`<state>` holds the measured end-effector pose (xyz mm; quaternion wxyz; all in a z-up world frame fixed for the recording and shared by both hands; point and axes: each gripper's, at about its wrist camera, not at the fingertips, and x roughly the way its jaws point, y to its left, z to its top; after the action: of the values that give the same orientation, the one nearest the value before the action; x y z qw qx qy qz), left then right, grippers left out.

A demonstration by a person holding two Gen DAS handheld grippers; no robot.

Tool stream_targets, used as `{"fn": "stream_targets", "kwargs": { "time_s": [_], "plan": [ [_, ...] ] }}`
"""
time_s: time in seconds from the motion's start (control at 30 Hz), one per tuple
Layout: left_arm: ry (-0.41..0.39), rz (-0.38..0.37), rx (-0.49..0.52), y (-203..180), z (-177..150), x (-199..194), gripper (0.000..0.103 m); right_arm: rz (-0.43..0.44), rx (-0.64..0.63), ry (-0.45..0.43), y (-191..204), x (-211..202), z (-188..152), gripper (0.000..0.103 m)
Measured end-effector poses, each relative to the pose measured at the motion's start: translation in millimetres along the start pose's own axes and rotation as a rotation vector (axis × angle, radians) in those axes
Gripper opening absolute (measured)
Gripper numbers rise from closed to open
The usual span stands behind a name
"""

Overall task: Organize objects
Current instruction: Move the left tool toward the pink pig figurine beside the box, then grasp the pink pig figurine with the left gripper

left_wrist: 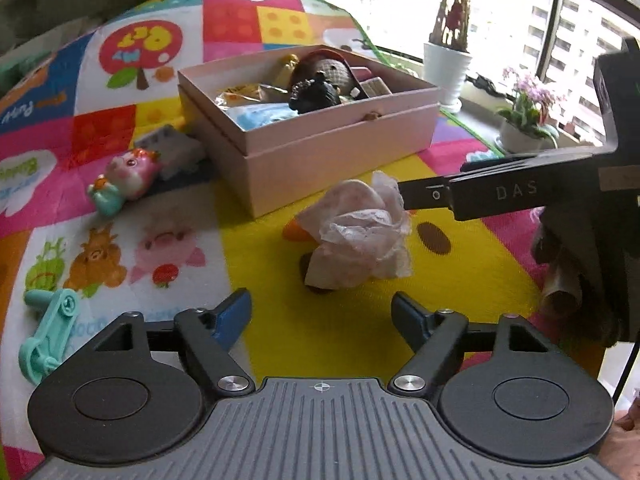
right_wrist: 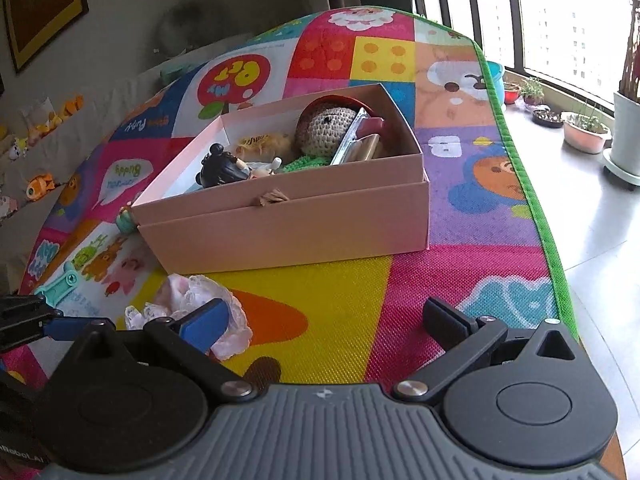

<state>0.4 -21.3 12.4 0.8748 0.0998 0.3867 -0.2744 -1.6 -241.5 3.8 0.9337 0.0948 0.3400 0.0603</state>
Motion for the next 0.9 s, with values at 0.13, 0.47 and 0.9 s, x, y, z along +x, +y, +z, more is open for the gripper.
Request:
{"fn": "stream_targets", "kwargs": {
  "time_s": [0.13, 0.47, 0.9],
  "plan": [
    [-0.079, 0.029, -0.06, 16.7, 3.1, -28.3, 0.066, 0.011, 0.022, -0.014, -3.1, -2.0, -0.4, 0.103],
    [-0.153, 0.286, -0.106, 110.8, 42.7, -29.5, 0.065, -0.004, 0.017, -0.021, -0.7, -2.8, -0.8, 0.103],
    [-0.044, 0.192, -0.195, 146.5, 77.5, 65.3, 0.062, -0.018, 0.01, -0.02, -0.3, -2.6, -1.7, 0.103]
  ]
}}
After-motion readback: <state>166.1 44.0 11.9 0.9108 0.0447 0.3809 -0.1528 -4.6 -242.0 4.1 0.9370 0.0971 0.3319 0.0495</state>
